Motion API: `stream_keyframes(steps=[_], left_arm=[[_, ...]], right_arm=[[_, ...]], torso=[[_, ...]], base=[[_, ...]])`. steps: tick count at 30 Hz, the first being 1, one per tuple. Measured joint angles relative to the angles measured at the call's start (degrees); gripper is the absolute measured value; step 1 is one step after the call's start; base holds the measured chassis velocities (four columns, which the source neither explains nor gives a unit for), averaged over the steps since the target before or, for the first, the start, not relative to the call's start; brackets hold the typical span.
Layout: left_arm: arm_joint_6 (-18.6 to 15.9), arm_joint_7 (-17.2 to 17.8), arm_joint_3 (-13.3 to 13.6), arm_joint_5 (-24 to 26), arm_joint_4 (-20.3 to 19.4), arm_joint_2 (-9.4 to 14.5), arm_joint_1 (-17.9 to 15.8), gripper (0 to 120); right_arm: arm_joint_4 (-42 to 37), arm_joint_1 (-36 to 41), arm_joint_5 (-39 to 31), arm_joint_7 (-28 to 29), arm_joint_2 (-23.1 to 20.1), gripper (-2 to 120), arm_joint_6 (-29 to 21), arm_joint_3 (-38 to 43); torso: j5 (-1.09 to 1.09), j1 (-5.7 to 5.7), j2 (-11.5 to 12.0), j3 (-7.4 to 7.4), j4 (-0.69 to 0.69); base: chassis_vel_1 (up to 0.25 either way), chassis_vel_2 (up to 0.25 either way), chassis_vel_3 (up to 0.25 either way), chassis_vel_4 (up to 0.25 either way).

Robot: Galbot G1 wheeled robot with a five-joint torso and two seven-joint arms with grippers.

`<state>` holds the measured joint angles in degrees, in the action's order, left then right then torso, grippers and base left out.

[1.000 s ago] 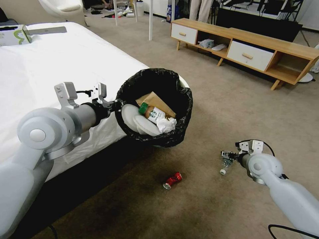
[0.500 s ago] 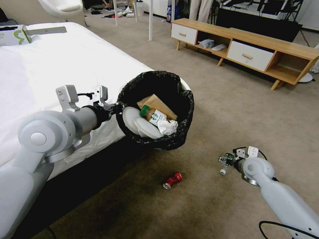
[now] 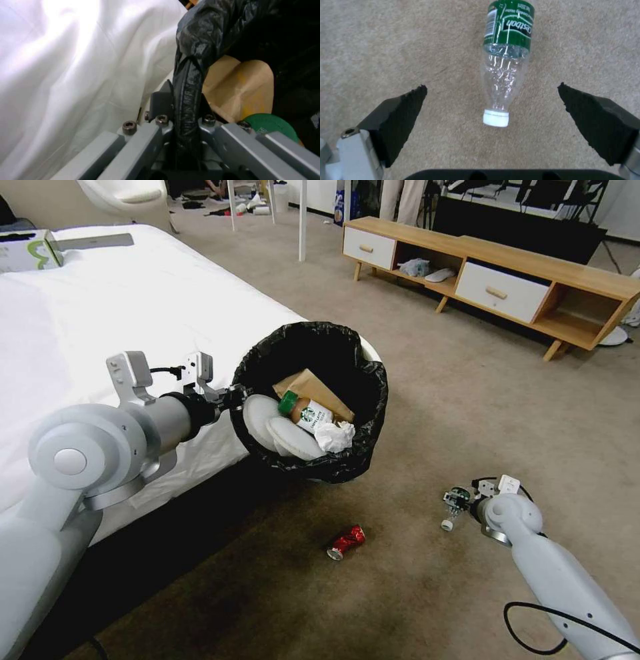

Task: Pick up the trash bin and place the garbage on the floor into it.

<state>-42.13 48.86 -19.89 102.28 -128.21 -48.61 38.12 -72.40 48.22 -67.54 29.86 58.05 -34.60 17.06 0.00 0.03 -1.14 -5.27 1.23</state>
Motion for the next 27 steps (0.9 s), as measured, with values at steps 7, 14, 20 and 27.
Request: stream_keyframes(steps=[7,14,20,27], left_arm=[[0.0,-0.6,-0.6,-0.1,-0.2,0.1,0.5,2],[0.0,-0.8,-0.9,-0.2,-0.2,0.3,0.7,2],[0.0,-1.0,-1.0,-0.4,-0.2,0.1,0.9,2],[0.0,-1.4,-1.1,-0.6,-0.2,0.1,1.0,2]], right_arm=[[5.6,-1.6,2.8,-1.9,2.8,100,1.4,0.6],[10.5,-3.1,5.5,-3.4,5.4,100,2.6,1.0],[12.7,-3.3,6.9,-4.5,6.4,100,3.2,1.6],[14.5,-3.8,8.2,-5.6,7.3,100,3.9,2.1]], torso=[[-0.01,0.00,0.0,0.00,0.01],[0.00,0.00,0.0,0.00,0.00],[0.00,0.00,0.0,0.00,0.00],[0.00,0.00,0.0,0.00,0.01]], base=[[0.000,0.000,0.000,0.000],[0.000,0.000,0.000,0.000],[0.000,0.000,0.000,0.000],[0.000,0.000,0.000,0.000]])
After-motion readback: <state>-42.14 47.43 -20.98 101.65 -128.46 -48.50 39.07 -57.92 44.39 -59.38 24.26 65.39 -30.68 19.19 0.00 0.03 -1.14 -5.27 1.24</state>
